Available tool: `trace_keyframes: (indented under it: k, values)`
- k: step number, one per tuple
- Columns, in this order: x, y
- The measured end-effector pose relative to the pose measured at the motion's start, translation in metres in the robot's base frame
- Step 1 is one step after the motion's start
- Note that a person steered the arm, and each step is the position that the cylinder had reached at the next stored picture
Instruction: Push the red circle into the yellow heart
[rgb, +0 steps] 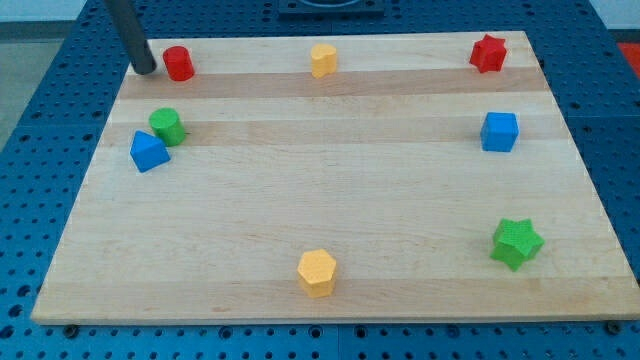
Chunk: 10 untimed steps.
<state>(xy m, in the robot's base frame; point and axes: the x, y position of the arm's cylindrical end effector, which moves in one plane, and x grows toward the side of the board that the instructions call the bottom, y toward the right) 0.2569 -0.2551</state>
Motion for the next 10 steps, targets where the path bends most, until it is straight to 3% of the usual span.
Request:
trace_keyframes:
  k: [6,8,9,10]
  values:
    - [0.000,0.149]
    - [0.011,0.098]
    - [-0.016,0.098]
    - [-0.016,0.098]
